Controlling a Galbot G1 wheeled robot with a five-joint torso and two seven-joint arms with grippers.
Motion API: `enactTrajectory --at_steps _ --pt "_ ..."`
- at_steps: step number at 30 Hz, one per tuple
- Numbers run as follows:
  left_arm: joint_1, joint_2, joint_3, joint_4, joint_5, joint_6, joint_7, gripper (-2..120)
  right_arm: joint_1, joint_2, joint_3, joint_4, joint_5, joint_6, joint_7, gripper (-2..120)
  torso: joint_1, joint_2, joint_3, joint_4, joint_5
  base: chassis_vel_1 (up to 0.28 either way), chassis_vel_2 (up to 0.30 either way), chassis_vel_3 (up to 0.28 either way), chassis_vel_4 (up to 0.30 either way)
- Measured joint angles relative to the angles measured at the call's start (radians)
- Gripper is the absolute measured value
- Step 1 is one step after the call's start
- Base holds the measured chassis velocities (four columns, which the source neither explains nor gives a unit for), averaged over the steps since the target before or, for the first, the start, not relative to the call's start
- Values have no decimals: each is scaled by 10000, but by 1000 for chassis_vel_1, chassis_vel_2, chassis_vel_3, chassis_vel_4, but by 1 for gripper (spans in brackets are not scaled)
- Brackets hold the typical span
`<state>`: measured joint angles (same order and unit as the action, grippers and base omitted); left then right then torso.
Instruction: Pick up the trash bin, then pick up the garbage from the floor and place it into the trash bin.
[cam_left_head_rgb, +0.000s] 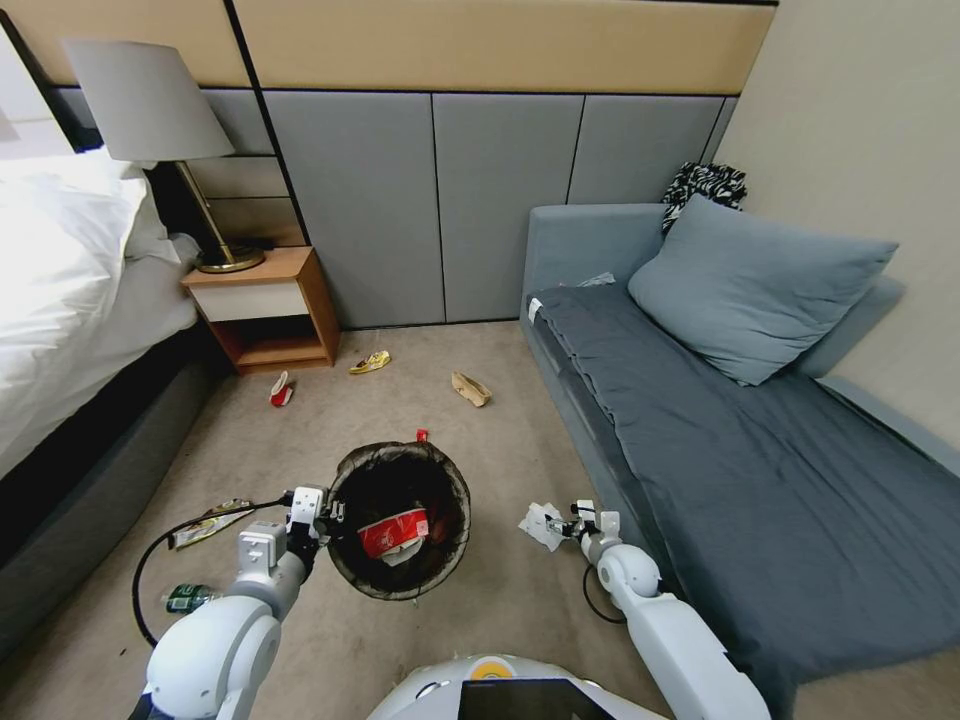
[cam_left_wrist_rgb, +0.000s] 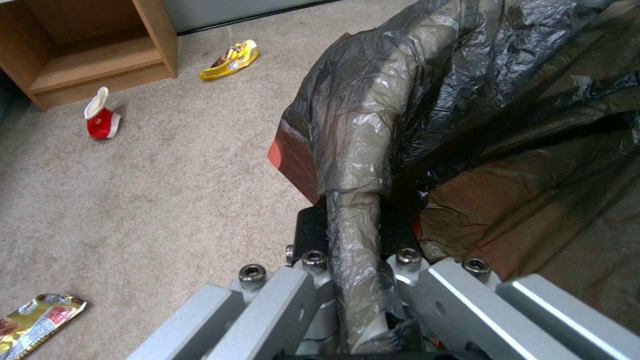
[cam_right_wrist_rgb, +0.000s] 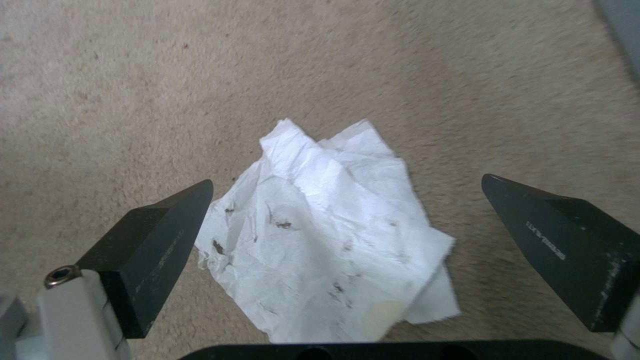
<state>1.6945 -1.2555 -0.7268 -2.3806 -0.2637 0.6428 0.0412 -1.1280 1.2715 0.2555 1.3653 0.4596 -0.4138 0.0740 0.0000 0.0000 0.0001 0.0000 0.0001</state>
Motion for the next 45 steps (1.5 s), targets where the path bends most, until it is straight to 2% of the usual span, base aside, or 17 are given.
enactTrajectory --at_steps 12,45 --pt "-10 -23 16 13 36 0 8 1 411 427 -44 -1298 -703 543 -437 100 0 0 0 0 -1 0 0 0 0" --pt "-25 -21 22 52 80 -25 13 1 599 616 54 -2240 -1225 1056 -612 100 0 0 0 -1 -1 0 0 0 0"
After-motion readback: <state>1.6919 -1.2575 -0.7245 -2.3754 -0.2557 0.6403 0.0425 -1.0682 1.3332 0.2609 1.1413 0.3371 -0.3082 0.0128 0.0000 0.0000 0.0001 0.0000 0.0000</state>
